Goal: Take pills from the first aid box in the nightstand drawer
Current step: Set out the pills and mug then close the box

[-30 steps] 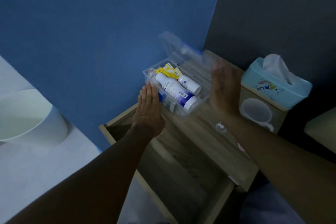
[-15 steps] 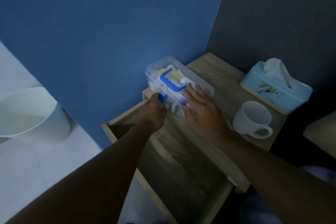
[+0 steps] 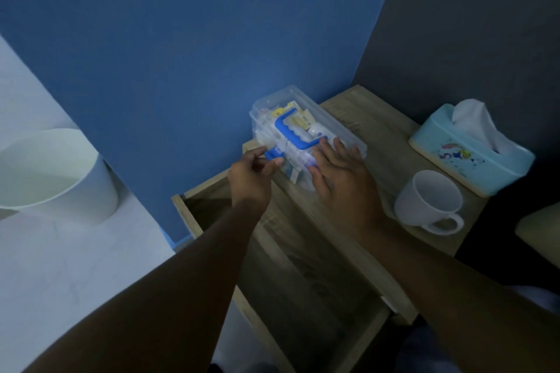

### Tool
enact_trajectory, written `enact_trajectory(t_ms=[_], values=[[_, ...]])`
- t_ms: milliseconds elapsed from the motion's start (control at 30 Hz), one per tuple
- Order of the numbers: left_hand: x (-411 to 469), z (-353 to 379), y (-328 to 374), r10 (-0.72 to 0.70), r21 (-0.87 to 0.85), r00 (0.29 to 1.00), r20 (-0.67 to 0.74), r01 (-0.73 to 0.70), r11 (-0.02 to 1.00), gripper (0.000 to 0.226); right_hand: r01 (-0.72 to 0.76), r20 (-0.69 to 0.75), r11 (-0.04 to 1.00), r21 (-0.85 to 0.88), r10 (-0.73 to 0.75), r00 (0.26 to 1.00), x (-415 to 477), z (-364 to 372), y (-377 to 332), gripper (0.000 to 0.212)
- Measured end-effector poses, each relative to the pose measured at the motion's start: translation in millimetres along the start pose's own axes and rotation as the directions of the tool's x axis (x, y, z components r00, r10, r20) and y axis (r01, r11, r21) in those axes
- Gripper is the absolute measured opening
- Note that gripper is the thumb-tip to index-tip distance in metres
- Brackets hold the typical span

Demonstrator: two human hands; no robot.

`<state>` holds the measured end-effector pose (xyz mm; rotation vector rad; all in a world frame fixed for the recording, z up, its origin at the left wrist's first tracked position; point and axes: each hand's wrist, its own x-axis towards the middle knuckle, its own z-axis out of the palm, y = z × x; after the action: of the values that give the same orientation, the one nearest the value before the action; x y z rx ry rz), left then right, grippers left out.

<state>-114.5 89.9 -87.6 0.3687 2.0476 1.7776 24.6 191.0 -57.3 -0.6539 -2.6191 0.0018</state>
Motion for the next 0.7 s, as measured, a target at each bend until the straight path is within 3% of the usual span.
enact_trajectory(t_ms=[133,300,433,633,700], values=[[-7.4,7.4,4.1,-0.176,-0.240,0.982,-0.064,0.157,0.958,0.022,0.009,0.026,1.000,-0.020,-0.009,1.000,0.5,-1.9,0.9,0.040],[-4.7,18.5,17.2,-0.171,-0.307,0.977,-0.125,0.125,0.943,0.022,0.004,0.003,1.000,-0.020,-0.004,1.000,-0.2,-2.0,0.7,0.040],[-3.6,34.5,25.2,-0.047,-0.222,0.987,-0.155,0.011,0.975,0.028,0.009,-0.046,1.000,0.000,-0.009,0.999,-0.7,1.4,1.2,0.038],[-17.6,40.8,13.8,0.158,0.171,0.972,-0.173,-0.128,0.977,0.051,0.011,-0.062,0.999,0.047,-0.008,0.998,-2.1,4.4,2.4,0.036],[-21.0,42.4,12.3,0.163,0.181,0.978,-0.131,-0.138,0.974,0.058,0.008,-0.070,0.998,0.063,-0.004,0.998,-2.5,4.4,2.2,0.036]])
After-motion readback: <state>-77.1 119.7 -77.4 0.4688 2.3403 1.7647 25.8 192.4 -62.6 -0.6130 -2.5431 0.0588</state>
